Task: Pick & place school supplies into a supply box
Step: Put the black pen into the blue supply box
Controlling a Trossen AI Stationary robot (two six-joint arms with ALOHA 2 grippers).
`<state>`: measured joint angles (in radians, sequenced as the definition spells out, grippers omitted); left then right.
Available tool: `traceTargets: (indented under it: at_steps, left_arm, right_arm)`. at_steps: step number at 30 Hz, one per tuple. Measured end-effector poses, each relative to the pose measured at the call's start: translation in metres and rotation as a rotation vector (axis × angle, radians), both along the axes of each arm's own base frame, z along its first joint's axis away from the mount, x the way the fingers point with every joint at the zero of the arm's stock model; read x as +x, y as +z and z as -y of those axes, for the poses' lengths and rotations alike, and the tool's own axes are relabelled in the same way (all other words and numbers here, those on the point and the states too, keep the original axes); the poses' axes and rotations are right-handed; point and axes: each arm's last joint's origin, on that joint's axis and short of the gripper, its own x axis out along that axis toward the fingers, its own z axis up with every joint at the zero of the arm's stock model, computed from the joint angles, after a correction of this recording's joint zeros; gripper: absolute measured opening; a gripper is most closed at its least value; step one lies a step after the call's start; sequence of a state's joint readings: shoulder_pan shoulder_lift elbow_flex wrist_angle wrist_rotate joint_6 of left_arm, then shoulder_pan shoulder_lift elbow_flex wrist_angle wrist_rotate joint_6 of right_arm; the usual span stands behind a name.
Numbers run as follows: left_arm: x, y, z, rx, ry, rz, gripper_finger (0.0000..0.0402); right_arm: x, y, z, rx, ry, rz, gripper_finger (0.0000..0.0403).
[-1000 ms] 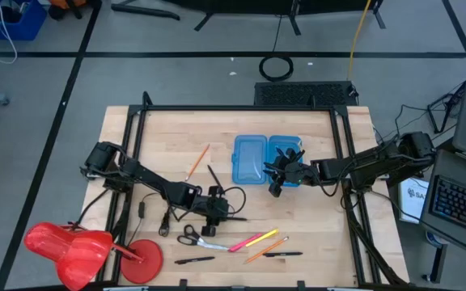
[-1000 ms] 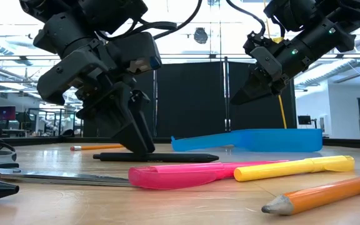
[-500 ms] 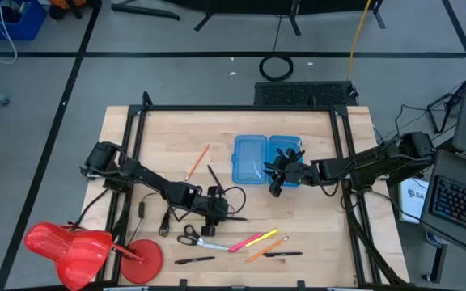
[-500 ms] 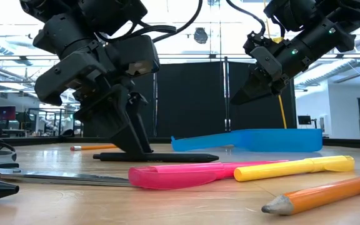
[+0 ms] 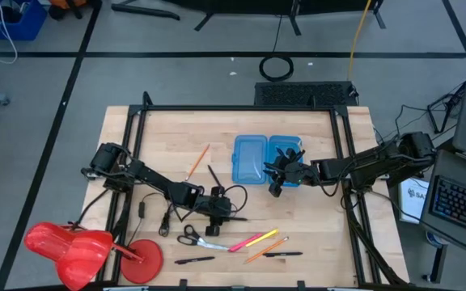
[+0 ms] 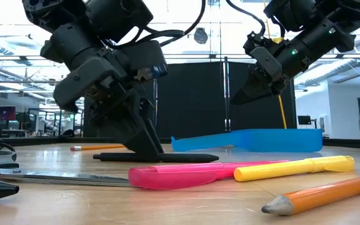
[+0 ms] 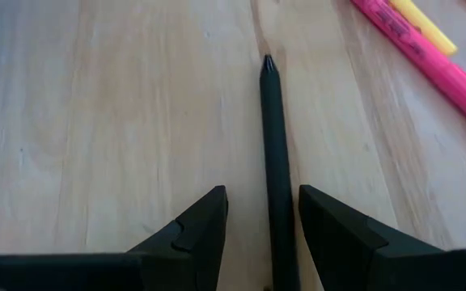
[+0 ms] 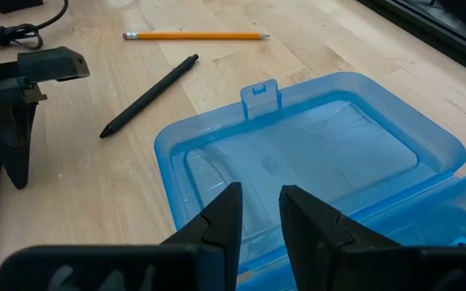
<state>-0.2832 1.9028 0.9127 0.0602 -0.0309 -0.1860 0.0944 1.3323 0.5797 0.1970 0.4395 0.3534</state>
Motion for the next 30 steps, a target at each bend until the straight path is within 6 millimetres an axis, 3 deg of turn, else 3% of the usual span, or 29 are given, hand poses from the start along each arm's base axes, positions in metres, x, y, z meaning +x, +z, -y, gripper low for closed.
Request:
traceTargets:
  at_steps: [5, 15, 30]
  left_arm:
    - [0.0002, -0.0002, -0.0001, 0.008, -0.004, 0.004, 0.0144]
    - [-0.0001, -0.0011, -0.0005, 0.057, -0.078, 0.011, 0.0024]
    - [0.0008, 0.0055, -0.0005, 0.107, -0.095, 0.058, 0.0025]
  right_arm:
    - [0.0, 0.0, 0.0, 0.0, 0.0, 0.0, 0.0077]
    - [0.0, 0.0, 0.0001, 0.0, -0.001, 0.0, 0.0077]
    - [0.0, 0.0, 0.0001, -0.002, 0.001, -0.001, 0.0077]
